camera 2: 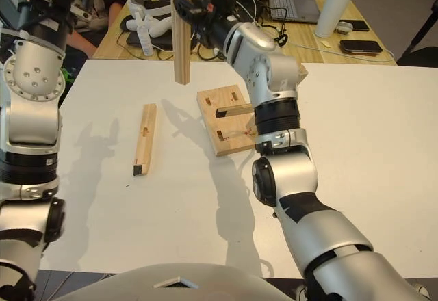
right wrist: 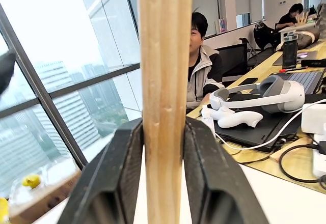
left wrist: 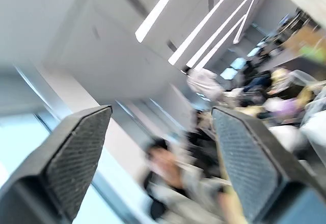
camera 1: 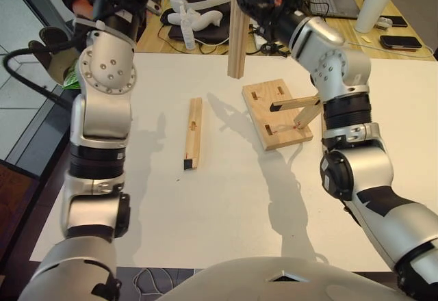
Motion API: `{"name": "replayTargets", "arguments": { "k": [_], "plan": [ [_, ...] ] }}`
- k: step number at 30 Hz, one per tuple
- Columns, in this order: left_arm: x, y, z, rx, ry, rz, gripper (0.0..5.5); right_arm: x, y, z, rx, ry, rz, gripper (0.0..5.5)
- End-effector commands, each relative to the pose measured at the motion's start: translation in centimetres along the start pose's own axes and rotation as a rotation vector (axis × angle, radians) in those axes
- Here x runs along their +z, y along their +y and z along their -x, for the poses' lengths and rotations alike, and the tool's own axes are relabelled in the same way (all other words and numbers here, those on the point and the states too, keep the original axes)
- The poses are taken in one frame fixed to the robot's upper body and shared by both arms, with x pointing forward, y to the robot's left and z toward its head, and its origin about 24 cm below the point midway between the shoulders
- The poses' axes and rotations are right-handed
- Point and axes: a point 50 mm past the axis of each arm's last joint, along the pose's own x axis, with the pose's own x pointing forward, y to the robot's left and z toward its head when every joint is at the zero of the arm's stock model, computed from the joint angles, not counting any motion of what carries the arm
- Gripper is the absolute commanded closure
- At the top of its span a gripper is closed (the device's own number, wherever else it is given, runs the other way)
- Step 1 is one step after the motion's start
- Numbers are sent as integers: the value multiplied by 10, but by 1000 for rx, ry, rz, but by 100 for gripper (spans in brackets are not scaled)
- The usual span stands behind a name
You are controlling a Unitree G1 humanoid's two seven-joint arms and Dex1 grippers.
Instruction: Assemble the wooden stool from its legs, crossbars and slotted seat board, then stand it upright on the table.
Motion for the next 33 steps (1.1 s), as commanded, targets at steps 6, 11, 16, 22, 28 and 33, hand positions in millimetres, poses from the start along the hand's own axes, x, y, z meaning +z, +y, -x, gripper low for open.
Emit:
{"name": "replayTargets", "arguments": {
  "k": [6,11,16,22,28,33],
  "plan": [
    [6,-34,30,-35,-544,-405,188,58,26,1,203,-69,-425,450],
    [-2,-42,26,-76,-651,-423,188,59,32,15,323,25,-529,450],
    [-19,-34,19,-91,-646,-468,188,51,31,33,331,118,-402,450],
    [-33,-31,22,-129,-644,-519,188,52,36,43,372,150,-377,450],
    [5,-29,11,-41,-762,-447,188,38,32,38,340,164,-445,450],
    [42,-29,14,3,-851,-325,188,34,34,32,332,158,-471,450]
  ]
}}
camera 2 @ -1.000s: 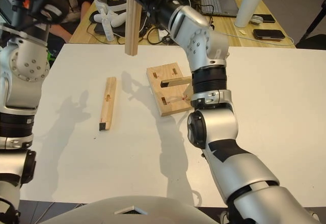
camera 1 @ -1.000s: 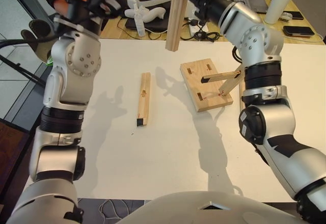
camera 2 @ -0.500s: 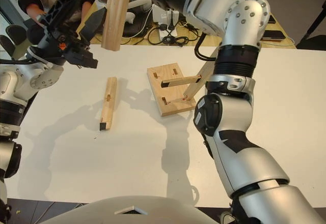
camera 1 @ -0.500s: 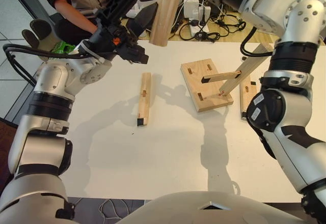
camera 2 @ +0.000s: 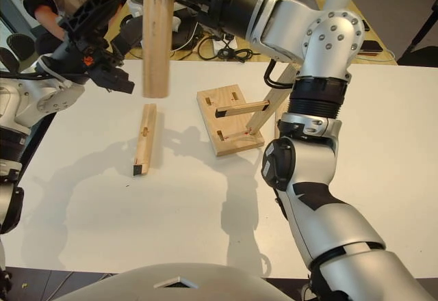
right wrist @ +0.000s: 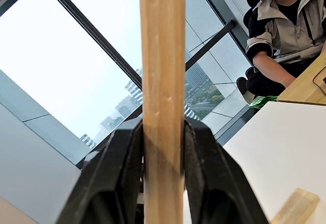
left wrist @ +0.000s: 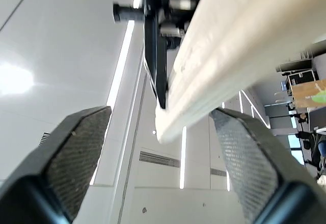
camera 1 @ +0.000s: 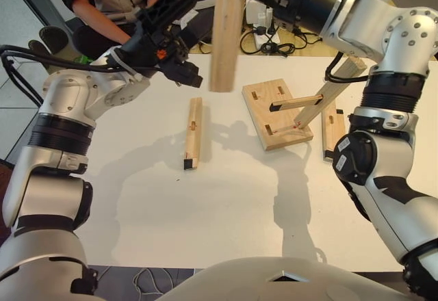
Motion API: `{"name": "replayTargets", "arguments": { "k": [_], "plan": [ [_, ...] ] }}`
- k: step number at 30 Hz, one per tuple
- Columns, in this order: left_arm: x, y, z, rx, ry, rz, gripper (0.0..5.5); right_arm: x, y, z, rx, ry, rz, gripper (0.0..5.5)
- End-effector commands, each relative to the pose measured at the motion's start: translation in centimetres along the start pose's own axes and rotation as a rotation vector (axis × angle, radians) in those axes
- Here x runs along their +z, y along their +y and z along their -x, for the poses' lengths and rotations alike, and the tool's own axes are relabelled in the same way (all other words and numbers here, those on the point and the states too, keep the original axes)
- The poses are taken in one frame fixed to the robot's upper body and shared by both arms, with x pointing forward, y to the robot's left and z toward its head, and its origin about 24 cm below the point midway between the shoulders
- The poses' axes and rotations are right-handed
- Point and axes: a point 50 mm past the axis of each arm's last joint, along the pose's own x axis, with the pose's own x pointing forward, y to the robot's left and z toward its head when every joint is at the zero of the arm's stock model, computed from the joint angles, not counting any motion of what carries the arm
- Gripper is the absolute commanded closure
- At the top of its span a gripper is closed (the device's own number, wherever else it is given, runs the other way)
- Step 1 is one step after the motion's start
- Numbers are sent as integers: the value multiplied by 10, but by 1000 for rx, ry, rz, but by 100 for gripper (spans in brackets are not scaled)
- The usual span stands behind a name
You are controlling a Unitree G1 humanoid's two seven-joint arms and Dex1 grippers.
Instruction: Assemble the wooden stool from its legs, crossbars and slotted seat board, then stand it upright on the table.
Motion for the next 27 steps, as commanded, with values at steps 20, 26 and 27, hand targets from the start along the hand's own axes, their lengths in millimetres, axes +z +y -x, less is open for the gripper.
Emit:
{"name": "replayTargets", "arguments": {
  "k": [20,26,27],
  "plan": [
    [61,-1,-37,4,-104,171,188,-26,-16,-20,-77,-21,-143,450],
    [60,-3,-38,-23,-99,197,204,-30,-16,-19,-82,-19,-155,450],
    [60,-3,-38,-26,-96,217,213,-30,-17,-19,-83,-20,-156,450]
  ]
}}
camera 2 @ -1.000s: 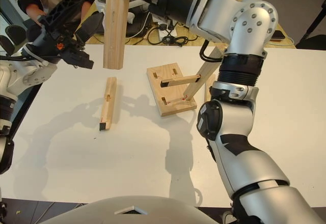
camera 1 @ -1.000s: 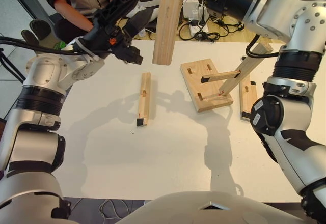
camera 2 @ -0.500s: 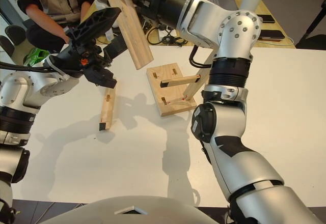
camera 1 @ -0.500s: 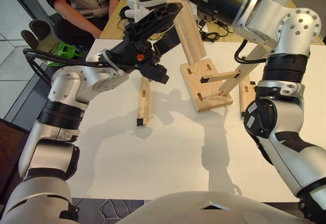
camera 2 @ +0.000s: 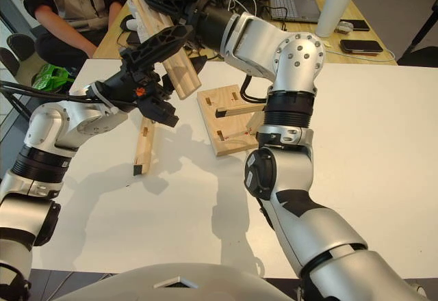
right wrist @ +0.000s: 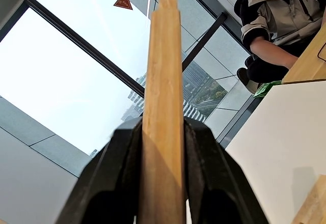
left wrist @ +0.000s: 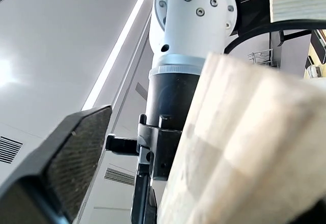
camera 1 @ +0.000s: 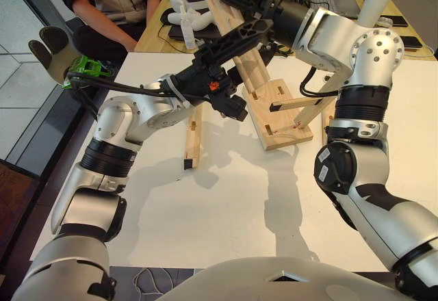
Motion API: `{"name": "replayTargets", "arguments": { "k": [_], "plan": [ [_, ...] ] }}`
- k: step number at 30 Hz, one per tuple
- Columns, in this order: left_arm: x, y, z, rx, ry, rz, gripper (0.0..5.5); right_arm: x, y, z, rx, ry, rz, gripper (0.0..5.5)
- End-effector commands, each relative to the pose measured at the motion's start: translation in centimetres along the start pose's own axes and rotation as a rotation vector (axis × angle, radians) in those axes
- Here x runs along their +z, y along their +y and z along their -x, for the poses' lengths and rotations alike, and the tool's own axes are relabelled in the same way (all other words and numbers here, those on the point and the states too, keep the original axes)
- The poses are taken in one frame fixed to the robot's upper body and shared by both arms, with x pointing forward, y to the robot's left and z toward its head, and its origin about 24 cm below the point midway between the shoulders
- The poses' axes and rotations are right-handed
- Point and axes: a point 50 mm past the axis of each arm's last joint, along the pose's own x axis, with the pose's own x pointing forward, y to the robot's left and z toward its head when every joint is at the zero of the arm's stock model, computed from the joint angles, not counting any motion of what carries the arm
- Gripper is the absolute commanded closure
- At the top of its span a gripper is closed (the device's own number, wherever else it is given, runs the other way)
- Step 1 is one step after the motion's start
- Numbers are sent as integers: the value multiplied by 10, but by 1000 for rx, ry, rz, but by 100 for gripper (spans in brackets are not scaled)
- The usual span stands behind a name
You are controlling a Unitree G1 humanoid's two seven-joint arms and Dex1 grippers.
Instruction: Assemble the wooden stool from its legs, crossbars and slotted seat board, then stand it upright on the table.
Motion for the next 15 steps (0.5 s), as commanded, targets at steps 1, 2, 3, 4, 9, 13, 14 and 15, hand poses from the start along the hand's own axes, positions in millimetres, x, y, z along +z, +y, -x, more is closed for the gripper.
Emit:
{"name": "replayTargets", "arguments": {
  "k": [1,2,3,4,9,13,14,15],
  "plan": [
    [-1,10,-7,27,-22,32,230,-3,-5,2,-24,-1,-13,450],
    [-1,12,-7,35,-24,48,241,-2,-5,3,-25,-4,-14,450],
    [-1,14,-7,47,-25,58,256,-2,-6,3,-27,-6,-15,450],
    [-1,16,-7,58,-28,67,271,-1,-6,4,-30,-9,-14,450],
    [0,23,-7,92,-39,93,333,4,-9,7,-48,-28,-12,450],
    [2,28,-8,112,-52,91,383,10,-14,9,-76,-57,-29,450],
    [3,28,-8,113,-58,90,397,11,-16,9,-87,-62,-36,450],
    [3,29,-8,114,-62,90,411,11,-18,9,-99,-62,-43,450]
  ]
}}
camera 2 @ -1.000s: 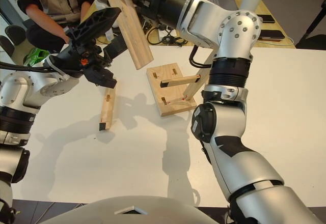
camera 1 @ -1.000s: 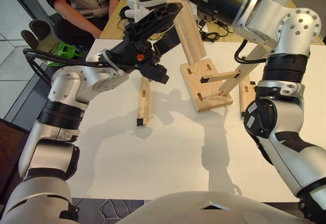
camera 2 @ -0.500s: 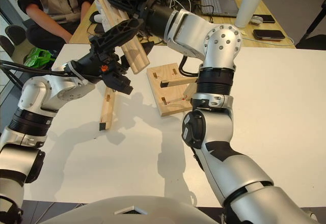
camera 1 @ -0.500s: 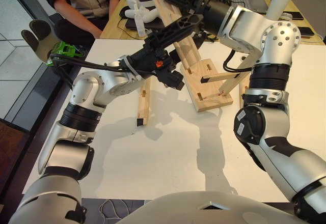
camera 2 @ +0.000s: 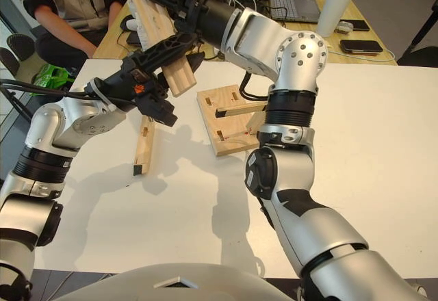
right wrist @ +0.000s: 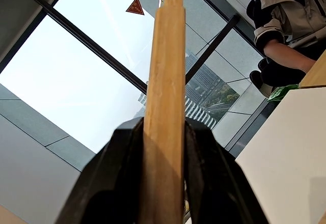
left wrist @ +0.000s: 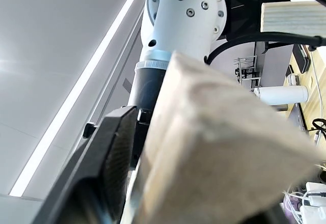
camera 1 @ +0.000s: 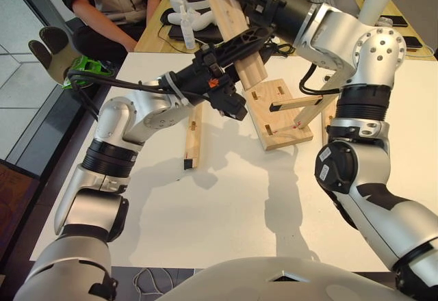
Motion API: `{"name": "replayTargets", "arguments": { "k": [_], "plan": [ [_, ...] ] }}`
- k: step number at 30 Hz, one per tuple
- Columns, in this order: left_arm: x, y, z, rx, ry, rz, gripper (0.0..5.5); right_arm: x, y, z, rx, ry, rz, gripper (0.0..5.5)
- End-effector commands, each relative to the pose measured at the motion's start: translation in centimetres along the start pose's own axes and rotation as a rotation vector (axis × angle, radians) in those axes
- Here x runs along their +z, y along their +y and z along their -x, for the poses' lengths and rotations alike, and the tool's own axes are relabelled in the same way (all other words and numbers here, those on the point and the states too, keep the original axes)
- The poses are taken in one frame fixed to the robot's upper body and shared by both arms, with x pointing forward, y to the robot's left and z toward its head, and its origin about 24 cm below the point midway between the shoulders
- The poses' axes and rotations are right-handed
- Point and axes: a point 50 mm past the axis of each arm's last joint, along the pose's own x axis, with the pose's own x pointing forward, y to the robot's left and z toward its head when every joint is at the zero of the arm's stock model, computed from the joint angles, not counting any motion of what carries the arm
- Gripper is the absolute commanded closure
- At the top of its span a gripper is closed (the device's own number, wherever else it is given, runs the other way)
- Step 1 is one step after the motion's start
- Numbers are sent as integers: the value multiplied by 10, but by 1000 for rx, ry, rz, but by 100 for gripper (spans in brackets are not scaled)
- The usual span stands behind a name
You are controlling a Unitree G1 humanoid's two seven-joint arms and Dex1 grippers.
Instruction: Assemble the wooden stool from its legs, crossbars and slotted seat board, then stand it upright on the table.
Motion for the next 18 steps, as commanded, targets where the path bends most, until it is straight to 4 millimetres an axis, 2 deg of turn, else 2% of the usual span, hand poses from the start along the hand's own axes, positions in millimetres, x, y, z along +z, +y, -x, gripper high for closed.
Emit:
{"name": "replayTargets", "arguments": {
  "k": [1,6,8,10,16,18],
  "plan": [
    [7,27,-9,147,-86,-4,414,6,-23,9,-152,-39,-24,450],
    [8,30,-11,141,-106,-19,420,-3,-31,9,-218,10,-5,449],
    [8,30,-11,139,-112,-23,431,-4,-36,9,-261,7,-8,380],
    [7,30,-11,137,-116,-23,444,-4,-39,10,-279,5,-14,338],
    [2,27,-6,123,-88,-10,444,-2,-42,12,-303,-7,-12,238],
    [-5,27,-1,117,-46,-17,444,1,-38,12,-299,-3,27,202]
  ]
}}
